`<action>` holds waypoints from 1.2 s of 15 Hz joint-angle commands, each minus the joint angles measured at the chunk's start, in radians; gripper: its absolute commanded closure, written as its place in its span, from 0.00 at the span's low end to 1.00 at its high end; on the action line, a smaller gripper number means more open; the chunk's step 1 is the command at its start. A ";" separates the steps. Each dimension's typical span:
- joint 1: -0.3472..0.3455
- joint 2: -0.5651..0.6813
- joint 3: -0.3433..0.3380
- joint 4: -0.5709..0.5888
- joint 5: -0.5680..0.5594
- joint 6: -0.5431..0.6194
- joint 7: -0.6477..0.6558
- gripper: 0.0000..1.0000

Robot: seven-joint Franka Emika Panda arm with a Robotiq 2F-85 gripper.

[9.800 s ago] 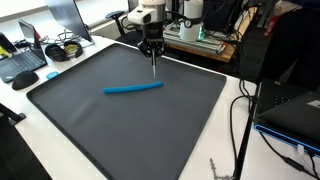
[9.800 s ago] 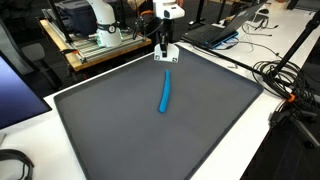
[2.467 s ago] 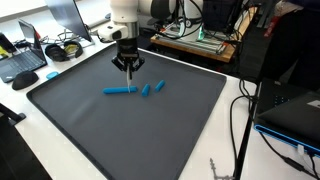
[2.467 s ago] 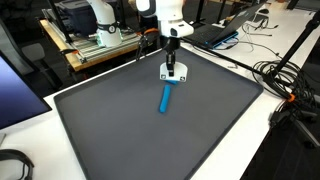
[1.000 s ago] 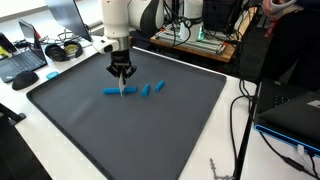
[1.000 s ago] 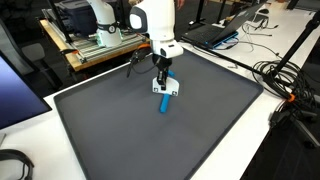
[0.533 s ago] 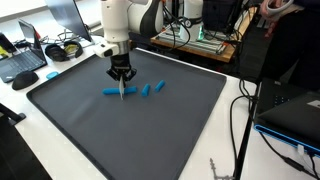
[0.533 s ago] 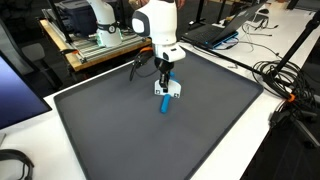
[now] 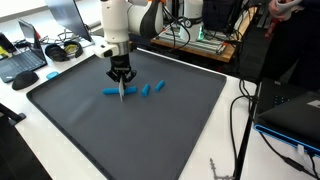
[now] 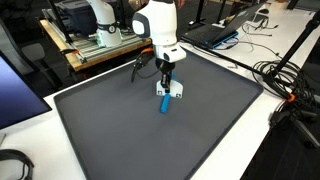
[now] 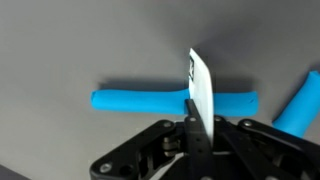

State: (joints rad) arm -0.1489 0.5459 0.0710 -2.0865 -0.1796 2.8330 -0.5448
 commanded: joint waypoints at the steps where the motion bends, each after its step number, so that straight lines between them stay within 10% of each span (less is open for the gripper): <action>1: -0.009 0.044 0.034 0.024 0.000 0.063 0.005 0.99; 18: -0.014 -0.071 0.044 0.023 -0.013 -0.037 -0.008 0.99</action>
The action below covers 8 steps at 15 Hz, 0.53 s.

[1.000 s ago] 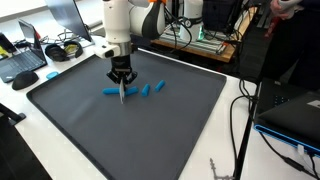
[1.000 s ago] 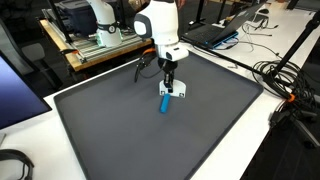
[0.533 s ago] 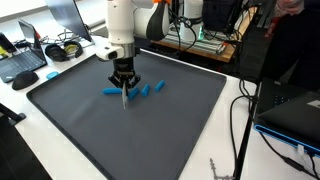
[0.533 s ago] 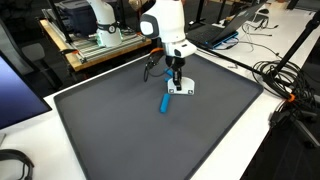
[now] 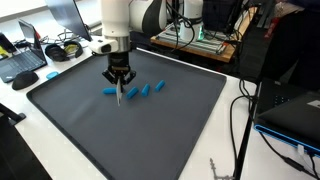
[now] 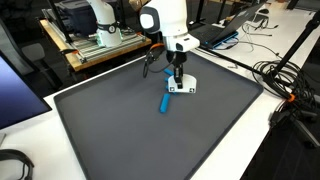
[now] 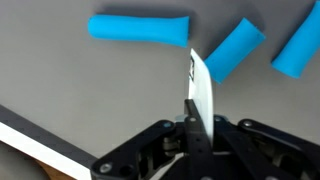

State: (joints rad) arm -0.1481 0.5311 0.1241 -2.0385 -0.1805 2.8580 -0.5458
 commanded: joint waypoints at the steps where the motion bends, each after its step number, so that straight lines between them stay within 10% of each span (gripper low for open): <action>1: -0.014 -0.066 -0.020 -0.027 -0.013 -0.076 -0.005 0.99; 8: -0.029 -0.050 -0.083 -0.007 -0.010 -0.080 -0.002 0.99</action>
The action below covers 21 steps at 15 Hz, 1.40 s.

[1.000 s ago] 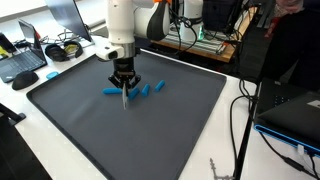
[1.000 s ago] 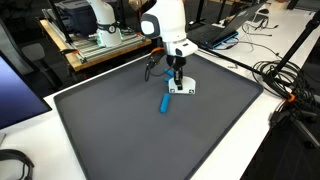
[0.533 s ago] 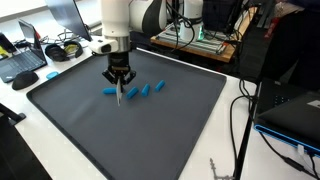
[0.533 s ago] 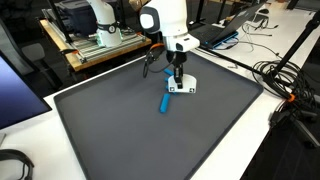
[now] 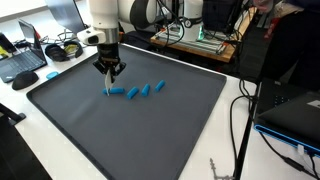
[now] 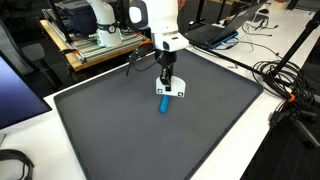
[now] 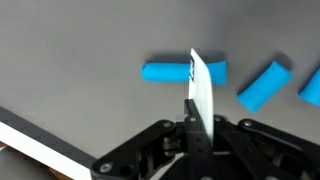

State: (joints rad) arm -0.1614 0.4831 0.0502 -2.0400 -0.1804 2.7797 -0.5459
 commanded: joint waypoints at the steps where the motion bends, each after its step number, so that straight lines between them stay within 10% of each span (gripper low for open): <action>1: -0.028 0.003 -0.002 -0.003 -0.001 -0.004 -0.015 0.99; 21: -0.046 0.097 0.015 0.038 0.003 -0.008 -0.030 0.99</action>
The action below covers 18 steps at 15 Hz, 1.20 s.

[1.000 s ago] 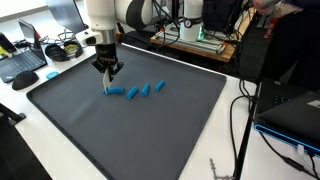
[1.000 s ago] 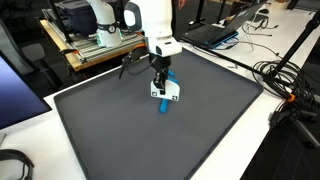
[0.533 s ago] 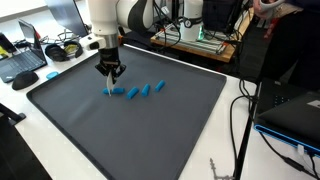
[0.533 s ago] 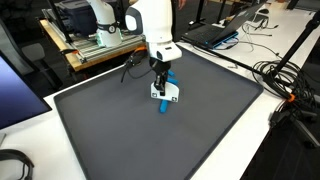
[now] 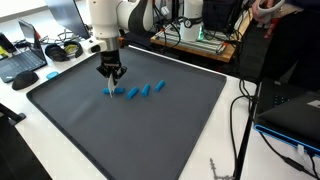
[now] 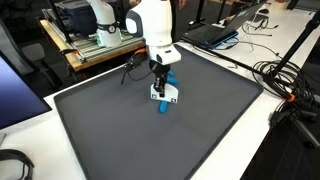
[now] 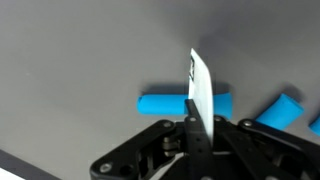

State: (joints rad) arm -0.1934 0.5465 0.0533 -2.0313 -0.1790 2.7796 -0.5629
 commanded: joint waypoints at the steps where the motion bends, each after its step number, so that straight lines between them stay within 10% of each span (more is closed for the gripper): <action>1: -0.017 0.039 0.014 0.031 0.005 -0.001 -0.014 0.99; 18: -0.019 0.092 0.038 0.086 0.012 0.049 -0.006 0.99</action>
State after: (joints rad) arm -0.1943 0.5980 0.0613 -1.9908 -0.1785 2.8041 -0.5618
